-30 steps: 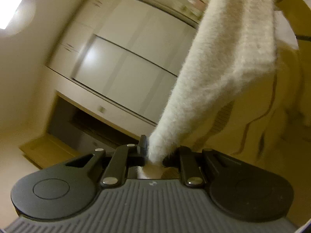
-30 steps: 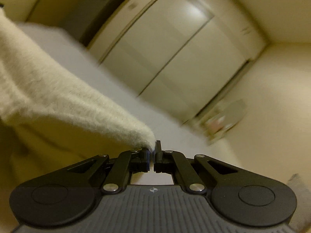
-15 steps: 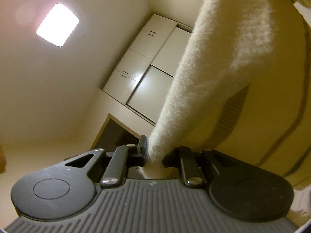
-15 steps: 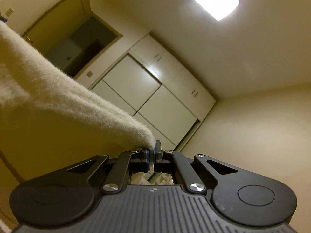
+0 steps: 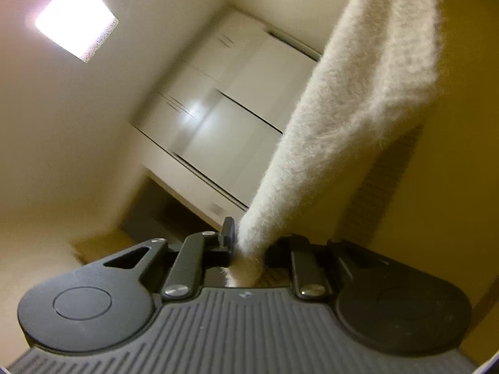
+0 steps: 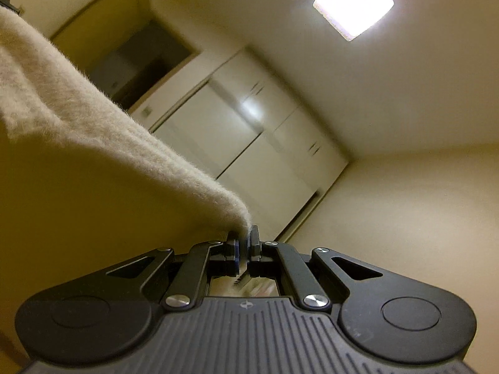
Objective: Fold clothes
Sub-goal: 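Lift the sweater high with both grippers and shake it out, then lay the sweater flat on the bed and open both grippers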
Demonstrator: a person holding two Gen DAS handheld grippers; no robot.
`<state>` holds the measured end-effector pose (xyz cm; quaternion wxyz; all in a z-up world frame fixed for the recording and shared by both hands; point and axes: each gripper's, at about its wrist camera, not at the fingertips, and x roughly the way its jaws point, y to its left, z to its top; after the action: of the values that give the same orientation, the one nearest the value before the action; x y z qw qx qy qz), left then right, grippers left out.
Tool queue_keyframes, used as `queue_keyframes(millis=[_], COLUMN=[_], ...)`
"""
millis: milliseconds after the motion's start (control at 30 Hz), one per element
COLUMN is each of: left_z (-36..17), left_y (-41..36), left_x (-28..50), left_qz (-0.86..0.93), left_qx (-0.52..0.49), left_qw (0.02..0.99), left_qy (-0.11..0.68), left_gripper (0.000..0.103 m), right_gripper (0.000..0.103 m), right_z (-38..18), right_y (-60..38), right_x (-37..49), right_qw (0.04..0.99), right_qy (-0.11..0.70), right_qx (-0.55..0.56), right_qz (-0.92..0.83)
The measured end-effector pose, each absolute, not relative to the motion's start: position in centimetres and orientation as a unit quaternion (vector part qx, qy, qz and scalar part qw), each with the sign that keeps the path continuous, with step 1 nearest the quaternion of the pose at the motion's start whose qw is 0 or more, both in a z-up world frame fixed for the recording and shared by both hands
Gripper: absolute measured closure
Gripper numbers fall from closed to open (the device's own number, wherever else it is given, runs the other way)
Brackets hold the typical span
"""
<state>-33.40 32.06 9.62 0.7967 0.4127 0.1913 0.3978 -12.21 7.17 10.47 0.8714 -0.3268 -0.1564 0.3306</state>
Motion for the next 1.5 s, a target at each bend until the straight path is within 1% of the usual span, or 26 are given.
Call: queue_keyframes(millis=[67, 100, 167, 200, 233, 267, 300, 367, 400, 500, 600, 667, 767, 800, 833, 867, 1033, 1133, 1200, 1300, 1333, 1367, 1400, 1433, 1467, 1500], left_z=[7.6, 6.0, 2.6, 0.5, -1.8, -3.9, -5.3, -8.1, -9.1, -10.0, -10.7, -11.7, -14.2, -14.8, -15.4, -15.4, -16.5, -16.8, -17.3, -17.3, -17.0, -16.6, -16.3, -16.2, -15.8, -15.5], left_y=[35.5, 38.1, 42.9, 45.2, 47.1, 48.3, 48.5, 49.0, 49.0, 51.2, 49.0, 47.2, 44.2, 43.1, 41.9, 41.0, 37.3, 35.7, 34.8, 33.5, 33.1, 32.6, 32.3, 32.0, 31.7, 31.4], left_x=[-29.7, -27.3, -22.6, -20.5, -18.7, -17.6, -17.3, -16.9, -17.6, -18.6, -21.9, -23.9, -26.9, -27.4, -28.0, -28.3, -30.1, -30.8, -31.3, -32.2, -32.4, -32.6, -32.7, -32.8, -32.7, -32.5], left_qz=[0.372, 0.347, 0.330, 0.313, 0.302, 0.309, 0.318, 0.337, 0.331, 0.328, 0.309, 0.301, 0.287, 0.279, 0.272, 0.264, 0.230, 0.226, 0.226, 0.228, 0.230, 0.233, 0.237, 0.241, 0.246, 0.250], left_qx=[0.365, 0.330, 0.259, 0.223, 0.196, 0.183, 0.179, 0.171, 0.139, 0.084, 0.023, -0.013, -0.054, -0.067, -0.079, -0.085, -0.123, -0.143, -0.154, -0.161, -0.160, -0.158, -0.156, -0.155, -0.156, -0.157], left_qw=[0.819, 0.832, 0.840, 0.842, 0.837, 0.824, 0.816, 0.799, 0.802, 0.798, 0.798, 0.792, 0.778, 0.777, 0.776, 0.778, 0.786, 0.787, 0.787, 0.785, 0.785, 0.784, 0.783, 0.783, 0.784, 0.784], left_qy=[0.240, 0.281, 0.344, 0.378, 0.413, 0.438, 0.448, 0.468, 0.477, 0.498, 0.517, 0.531, 0.556, 0.559, 0.563, 0.564, 0.561, 0.556, 0.553, 0.552, 0.553, 0.553, 0.553, 0.552, 0.549, 0.545], left_gripper=[0.083, 0.082, 0.067, 0.066, 0.063, 0.066, 0.068, 0.069, 0.069, 0.069, 0.069, 0.069, 0.069, 0.069, 0.069, 0.069, 0.068, 0.068, 0.068, 0.068, 0.068, 0.068, 0.068, 0.068, 0.068, 0.068], right_gripper=[0.103, 0.100, 0.065, 0.028, 0.025, 0.036, 0.043, 0.042, 0.038, 0.037, 0.038, 0.041, 0.043, 0.045, 0.050, 0.051, 0.051, 0.051, 0.049, 0.037, 0.038, 0.040, 0.050, 0.073, 0.090, 0.095], right_z=[8.4, 6.7, 2.4, -0.3, -2.8, -5.0, -7.1, -9.9, -11.0, -14.4, -17.6, -19.5, -22.1, -23.1, -23.8, -24.2, -24.6, -26.4, -27.5, -29.2, -29.7, -29.9, -30.0, -30.0, -29.7, -29.0], right_y=[10.6, 13.1, 18.0, 20.5, 22.3, 23.4, 24.5, 24.5, 23.8, 20.5, 16.9, 14.7, 11.7, 10.5, 9.9, 9.6, 6.6, 6.3, 6.3, 6.3, 6.3, 6.1, 5.9, 5.7, 5.3, 4.8], right_x=[-8.2, -5.5, 0.2, 3.1, 5.4, 7.1, 8.8, 10.0, 9.9, 8.3, 5.1, 2.3, -2.6, -4.6, -6.5, -7.9, -14.7, -16.9, -17.8, -19.2, -19.5, -19.6, -19.5, -19.4, -19.0, -18.2], right_qw=[0.864, 0.859, 0.846, 0.838, 0.829, 0.820, 0.809, 0.801, 0.798, 0.780, 0.752, 0.729, 0.692, 0.678, 0.664, 0.654, 0.619, 0.613, 0.613, 0.614, 0.614, 0.616, 0.618, 0.621, 0.628, 0.640], right_qy=[-0.095, -0.057, 0.037, 0.089, 0.137, 0.182, 0.226, 0.275, 0.293, 0.347, 0.407, 0.439, 0.477, 0.490, 0.498, 0.500, 0.485, 0.461, 0.448, 0.427, 0.420, 0.415, 0.411, 0.407, 0.405, 0.407], right_qx=[-0.349, -0.363, -0.398, -0.415, -0.425, -0.427, -0.429, -0.409, -0.396, -0.363, -0.337, -0.328, -0.333, -0.335, -0.339, -0.346, -0.384, -0.415, -0.428, -0.448, -0.455, -0.458, -0.458, -0.457, -0.452, -0.440], right_qz=[0.351, 0.357, 0.351, 0.342, 0.337, 0.335, 0.333, 0.340, 0.347, 0.373, 0.394, 0.410, 0.427, 0.435, 0.443, 0.451, 0.484, 0.489, 0.490, 0.490, 0.489, 0.489, 0.489, 0.489, 0.487, 0.481])
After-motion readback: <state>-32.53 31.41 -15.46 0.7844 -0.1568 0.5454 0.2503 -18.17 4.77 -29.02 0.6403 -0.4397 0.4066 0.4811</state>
